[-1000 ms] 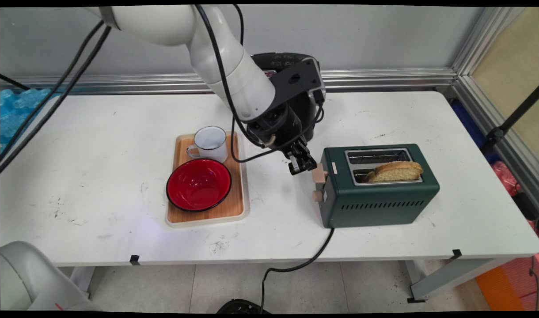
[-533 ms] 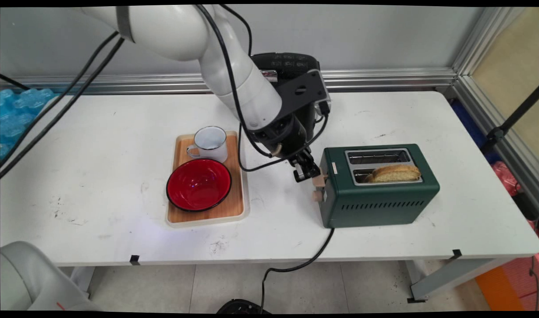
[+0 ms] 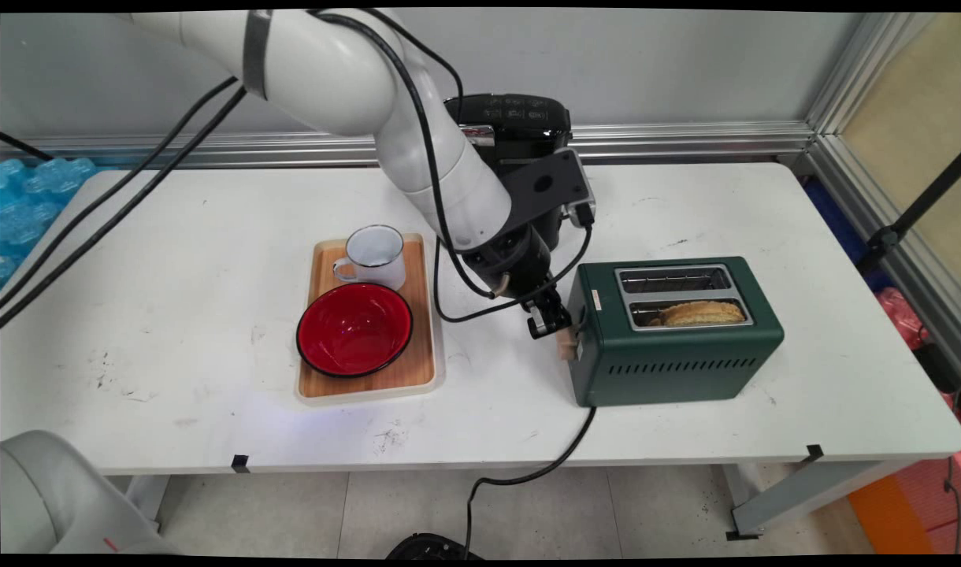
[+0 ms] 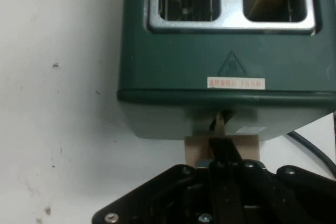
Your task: Press the toaster switch
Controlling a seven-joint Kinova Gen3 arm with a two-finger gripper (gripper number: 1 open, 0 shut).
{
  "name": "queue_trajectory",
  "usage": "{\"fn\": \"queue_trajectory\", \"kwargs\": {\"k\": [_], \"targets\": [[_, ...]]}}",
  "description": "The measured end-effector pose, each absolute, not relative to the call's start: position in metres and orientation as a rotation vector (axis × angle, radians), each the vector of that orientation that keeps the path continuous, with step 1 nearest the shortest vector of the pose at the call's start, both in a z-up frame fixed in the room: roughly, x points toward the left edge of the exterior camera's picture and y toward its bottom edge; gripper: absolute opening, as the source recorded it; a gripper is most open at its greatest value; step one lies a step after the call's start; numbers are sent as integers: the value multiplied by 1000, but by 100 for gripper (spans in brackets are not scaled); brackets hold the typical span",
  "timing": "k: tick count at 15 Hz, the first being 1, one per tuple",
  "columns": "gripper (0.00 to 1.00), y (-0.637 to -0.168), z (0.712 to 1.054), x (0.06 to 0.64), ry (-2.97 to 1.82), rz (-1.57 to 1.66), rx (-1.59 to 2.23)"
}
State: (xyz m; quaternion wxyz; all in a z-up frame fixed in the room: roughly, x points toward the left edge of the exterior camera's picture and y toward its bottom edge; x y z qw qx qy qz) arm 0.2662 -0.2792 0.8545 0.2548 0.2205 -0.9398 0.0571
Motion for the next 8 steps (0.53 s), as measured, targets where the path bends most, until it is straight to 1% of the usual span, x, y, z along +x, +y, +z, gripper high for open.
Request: {"fn": "queue_trajectory", "kwargs": {"k": [8], "targets": [[0,-280,843,264,-2567,144,604]]}}
